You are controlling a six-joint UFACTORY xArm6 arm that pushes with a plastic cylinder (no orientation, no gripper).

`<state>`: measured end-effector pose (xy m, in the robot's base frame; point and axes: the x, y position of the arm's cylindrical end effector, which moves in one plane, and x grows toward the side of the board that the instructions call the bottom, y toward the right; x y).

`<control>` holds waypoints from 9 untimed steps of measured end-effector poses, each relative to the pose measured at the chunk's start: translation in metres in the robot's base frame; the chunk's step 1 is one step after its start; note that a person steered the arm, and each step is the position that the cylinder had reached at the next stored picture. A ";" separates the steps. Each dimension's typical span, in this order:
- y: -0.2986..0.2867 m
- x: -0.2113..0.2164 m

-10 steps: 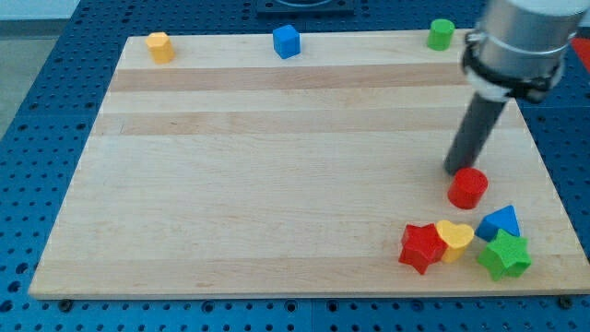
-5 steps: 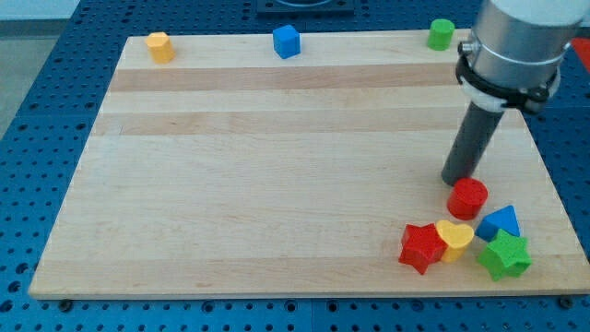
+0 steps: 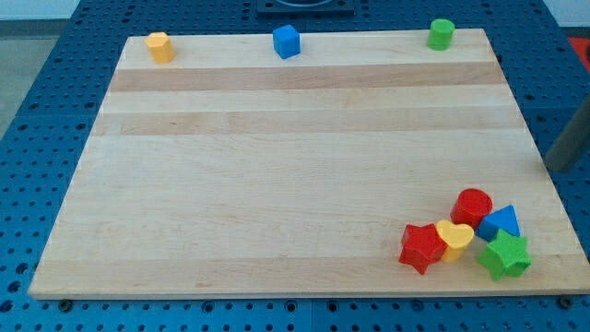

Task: Place the red circle to the top of the yellow heart

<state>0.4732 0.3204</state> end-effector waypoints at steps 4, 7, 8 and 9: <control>-0.035 0.051; -0.150 0.051; -0.166 0.051; -0.165 0.045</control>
<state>0.5180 0.1557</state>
